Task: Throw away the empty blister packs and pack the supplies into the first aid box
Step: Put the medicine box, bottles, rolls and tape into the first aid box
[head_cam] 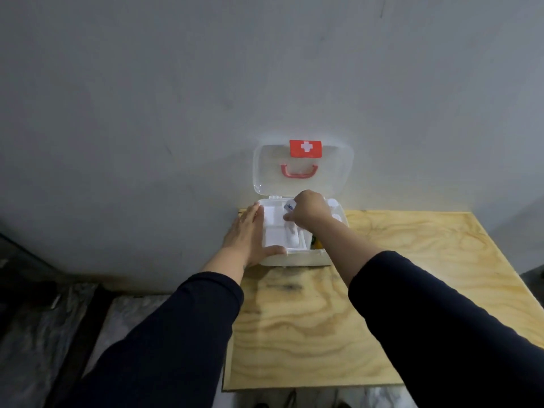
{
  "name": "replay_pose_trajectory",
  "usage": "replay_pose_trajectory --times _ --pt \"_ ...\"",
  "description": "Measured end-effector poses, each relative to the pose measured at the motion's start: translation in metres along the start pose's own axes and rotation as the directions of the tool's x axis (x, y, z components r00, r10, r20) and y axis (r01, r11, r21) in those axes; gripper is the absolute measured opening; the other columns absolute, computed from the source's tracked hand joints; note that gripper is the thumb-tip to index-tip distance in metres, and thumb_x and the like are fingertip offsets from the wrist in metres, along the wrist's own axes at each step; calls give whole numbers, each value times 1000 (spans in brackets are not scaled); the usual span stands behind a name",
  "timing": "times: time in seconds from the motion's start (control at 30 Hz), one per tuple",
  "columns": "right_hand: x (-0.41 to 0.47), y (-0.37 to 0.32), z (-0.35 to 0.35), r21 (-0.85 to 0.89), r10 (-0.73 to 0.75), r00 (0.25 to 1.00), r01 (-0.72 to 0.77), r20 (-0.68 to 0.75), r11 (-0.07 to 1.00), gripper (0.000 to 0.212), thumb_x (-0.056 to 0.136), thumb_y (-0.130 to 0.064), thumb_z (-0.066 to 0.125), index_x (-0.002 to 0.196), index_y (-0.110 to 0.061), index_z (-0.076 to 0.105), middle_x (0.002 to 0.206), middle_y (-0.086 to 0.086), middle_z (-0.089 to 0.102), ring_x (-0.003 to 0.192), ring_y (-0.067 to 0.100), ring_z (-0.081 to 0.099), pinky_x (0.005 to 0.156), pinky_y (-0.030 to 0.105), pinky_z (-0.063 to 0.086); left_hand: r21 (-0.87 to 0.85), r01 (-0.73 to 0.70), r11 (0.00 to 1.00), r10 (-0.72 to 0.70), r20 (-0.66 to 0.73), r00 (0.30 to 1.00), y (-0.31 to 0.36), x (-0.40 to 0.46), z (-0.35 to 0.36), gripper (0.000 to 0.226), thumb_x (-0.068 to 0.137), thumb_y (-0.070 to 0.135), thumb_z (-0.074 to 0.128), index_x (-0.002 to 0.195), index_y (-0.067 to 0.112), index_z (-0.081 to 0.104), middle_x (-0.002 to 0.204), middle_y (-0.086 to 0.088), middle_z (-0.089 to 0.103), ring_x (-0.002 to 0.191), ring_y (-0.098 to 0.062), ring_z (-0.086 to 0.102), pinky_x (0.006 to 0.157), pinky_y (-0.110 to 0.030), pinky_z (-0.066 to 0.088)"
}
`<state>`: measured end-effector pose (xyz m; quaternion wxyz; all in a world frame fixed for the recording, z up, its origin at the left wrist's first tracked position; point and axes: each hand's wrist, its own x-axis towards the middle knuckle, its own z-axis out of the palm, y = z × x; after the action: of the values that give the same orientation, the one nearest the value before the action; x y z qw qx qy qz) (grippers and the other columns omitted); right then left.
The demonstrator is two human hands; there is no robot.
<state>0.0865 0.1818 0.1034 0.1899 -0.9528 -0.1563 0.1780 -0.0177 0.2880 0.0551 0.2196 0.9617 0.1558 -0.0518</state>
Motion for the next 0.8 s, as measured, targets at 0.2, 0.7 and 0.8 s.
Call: replay_pose_trajectory --times 0.2,0.7,0.8 --pt "-12 -12 18 -241 -205 971 229 120 943 35 81 -19 73 114 -9 67 115 9 67 107 27 61 76 30 47 -42 46 998 -45 14 999 -8 -10 -2 101 76 58 68 151 14 17 161 0 18 145 -22 24 112 -41 35" --pt "-31 38 -12 -56 -184 981 181 -54 982 28 88 -26 59 114 -23 67 120 0 68 101 21 67 90 32 53 92 -46 995 43 37 998 33 0 -40 42 96 41 45 135 25 51 143 1 50 125 -26 52 95 -36 44" --pt "-41 73 -36 -71 -98 989 90 -111 993 26 88 -28 56 111 -26 67 115 -1 69 102 23 66 81 32 53 119 -172 978 158 123 980 78 12 -43 29 94 34 47 116 23 63 122 -4 64 104 -27 60 87 -36 50"
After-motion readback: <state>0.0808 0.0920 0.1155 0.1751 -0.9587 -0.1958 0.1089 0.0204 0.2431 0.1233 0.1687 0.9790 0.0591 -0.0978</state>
